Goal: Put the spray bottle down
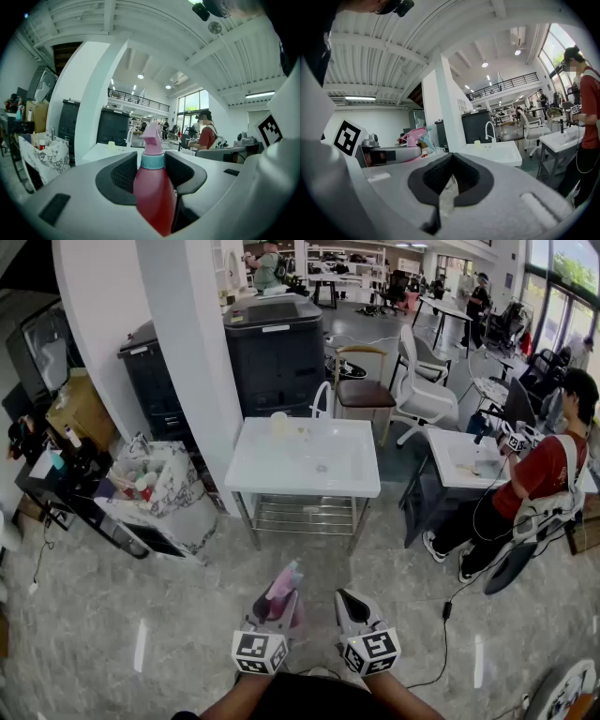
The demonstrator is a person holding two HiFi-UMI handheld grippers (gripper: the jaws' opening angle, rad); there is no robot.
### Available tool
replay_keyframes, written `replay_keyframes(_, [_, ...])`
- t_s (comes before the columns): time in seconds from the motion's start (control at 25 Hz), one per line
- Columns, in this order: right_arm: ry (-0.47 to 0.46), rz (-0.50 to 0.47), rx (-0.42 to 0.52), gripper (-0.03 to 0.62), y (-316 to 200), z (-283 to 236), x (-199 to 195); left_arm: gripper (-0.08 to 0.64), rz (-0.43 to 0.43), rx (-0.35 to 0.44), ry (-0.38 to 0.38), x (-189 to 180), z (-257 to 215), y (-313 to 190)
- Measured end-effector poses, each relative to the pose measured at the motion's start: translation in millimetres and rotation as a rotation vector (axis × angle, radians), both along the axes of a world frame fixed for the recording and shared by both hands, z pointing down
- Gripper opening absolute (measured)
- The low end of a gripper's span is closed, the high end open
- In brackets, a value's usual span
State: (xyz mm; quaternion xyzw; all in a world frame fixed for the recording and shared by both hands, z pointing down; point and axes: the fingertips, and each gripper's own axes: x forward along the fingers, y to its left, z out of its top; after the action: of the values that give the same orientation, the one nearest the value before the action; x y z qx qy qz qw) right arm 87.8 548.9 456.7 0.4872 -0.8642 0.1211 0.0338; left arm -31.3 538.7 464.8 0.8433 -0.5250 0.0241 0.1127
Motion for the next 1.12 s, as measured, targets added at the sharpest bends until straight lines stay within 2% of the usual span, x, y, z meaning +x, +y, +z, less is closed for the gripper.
replay_keyframes(0.2, [-0.002, 0.065, -0.008, -0.003, -34, 16, 0, 0.196, -0.002, -0.015, 0.018, -14, 19, -31])
replay_keyframes(0.4, [0.016, 0.139, -0.012, -0.003, -82, 27, -16, 0.197, 0.043, -0.068, 0.063, -36, 34, -80])
replay_keyframes(0.68, [0.036, 0.134, -0.034, -0.003, -197, 31, -59, 0.198, 0.080, -0.060, 0.089, -71, 36, -197])
replay_keyframes(0.76, [0.039, 0.148, -0.040, -0.003, -226, 25, -71, 0.197, 0.094, -0.076, 0.113, -83, 34, -230])
replay_keyframes(0.92, [0.057, 0.191, -0.037, -0.003, -283, 16, -93, 0.196, 0.119, -0.047, 0.074, -112, 22, -293])
replay_keyframes(1.12, [0.064, 0.262, -0.039, -0.003, -336, 15, -109, 0.196, 0.153, -0.047, 0.091, -138, 17, -353])
